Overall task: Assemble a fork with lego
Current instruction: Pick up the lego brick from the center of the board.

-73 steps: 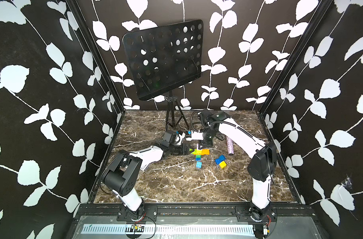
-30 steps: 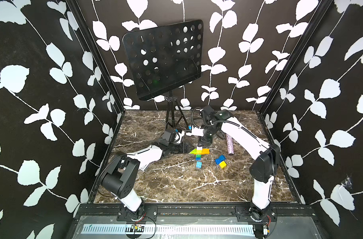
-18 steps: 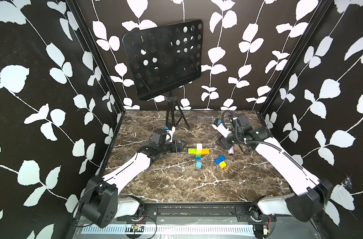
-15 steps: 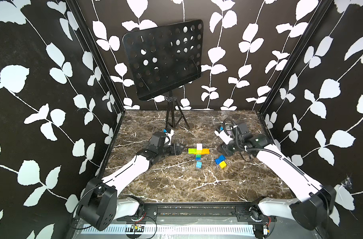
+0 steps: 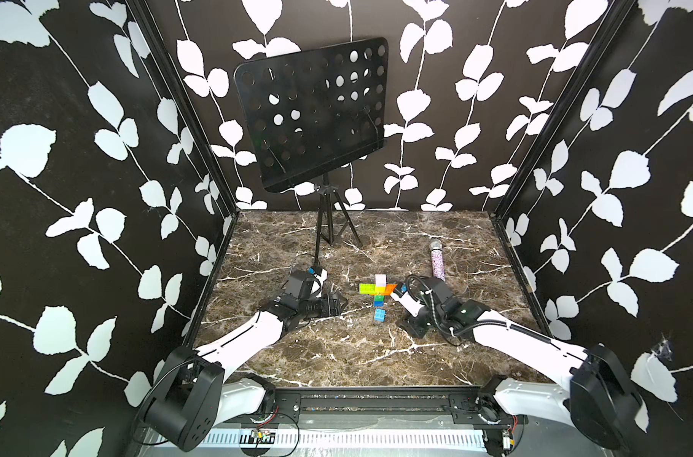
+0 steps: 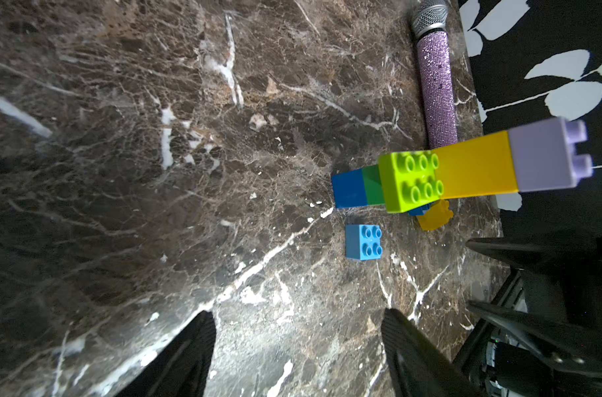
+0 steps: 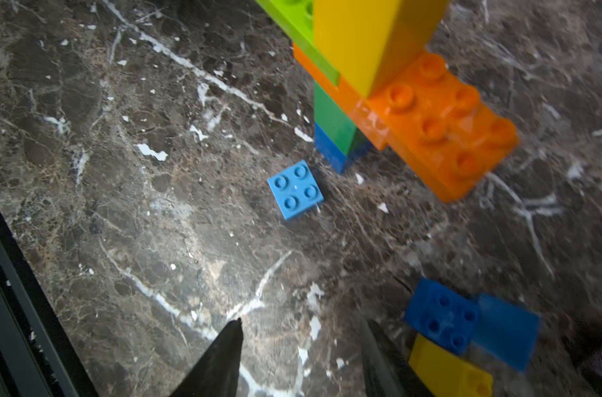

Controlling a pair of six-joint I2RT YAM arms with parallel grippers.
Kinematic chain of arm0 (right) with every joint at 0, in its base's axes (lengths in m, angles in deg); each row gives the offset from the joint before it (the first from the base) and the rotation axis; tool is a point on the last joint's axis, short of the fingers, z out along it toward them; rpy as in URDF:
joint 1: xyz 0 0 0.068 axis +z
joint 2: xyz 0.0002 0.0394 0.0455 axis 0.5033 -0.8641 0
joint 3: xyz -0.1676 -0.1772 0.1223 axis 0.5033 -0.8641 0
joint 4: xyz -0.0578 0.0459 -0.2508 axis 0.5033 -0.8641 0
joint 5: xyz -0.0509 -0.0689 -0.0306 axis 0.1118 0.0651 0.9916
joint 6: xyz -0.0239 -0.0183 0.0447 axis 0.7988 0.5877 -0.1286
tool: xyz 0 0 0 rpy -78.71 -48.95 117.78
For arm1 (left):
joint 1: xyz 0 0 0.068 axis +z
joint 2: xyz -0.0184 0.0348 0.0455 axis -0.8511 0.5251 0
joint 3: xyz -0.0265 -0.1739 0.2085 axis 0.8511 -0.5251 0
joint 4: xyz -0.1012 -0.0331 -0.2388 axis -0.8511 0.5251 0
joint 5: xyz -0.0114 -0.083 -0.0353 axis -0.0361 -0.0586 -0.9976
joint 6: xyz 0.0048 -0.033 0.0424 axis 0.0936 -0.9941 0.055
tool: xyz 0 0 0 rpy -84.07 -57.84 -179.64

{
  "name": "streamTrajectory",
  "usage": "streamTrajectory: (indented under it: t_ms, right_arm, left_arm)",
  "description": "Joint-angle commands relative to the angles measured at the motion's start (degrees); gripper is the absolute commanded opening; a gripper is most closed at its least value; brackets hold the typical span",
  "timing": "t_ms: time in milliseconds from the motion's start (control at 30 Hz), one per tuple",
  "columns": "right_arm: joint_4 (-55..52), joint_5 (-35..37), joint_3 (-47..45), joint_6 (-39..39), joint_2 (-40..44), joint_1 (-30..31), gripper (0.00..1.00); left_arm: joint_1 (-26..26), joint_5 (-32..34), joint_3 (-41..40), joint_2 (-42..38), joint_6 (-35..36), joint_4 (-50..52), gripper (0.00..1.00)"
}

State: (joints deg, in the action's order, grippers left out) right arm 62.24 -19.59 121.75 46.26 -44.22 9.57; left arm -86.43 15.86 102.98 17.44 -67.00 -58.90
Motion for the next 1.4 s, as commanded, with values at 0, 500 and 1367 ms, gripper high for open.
streamTrajectory:
  t_ms: [0, 500, 1367]
  right_arm:
    - [8.9, -2.9, 0.6, 3.7, -4.0, 0.7, 0.56]
    - [13.3, -2.8, 4.1, 11.1, -16.4, 2.0, 0.59]
    - [9.1, -3.6, 9.8, 16.6, -24.7, 5.2, 0.34]
  left_arm:
    - [0.1, -1.4, -0.5, 0.3, 0.0, -1.3, 0.78]
    - [1.2, -2.2, -2.0, -1.0, -0.2, -1.6, 0.78]
    - [2.5, -3.2, -1.9, -2.3, 0.1, 0.6, 0.78]
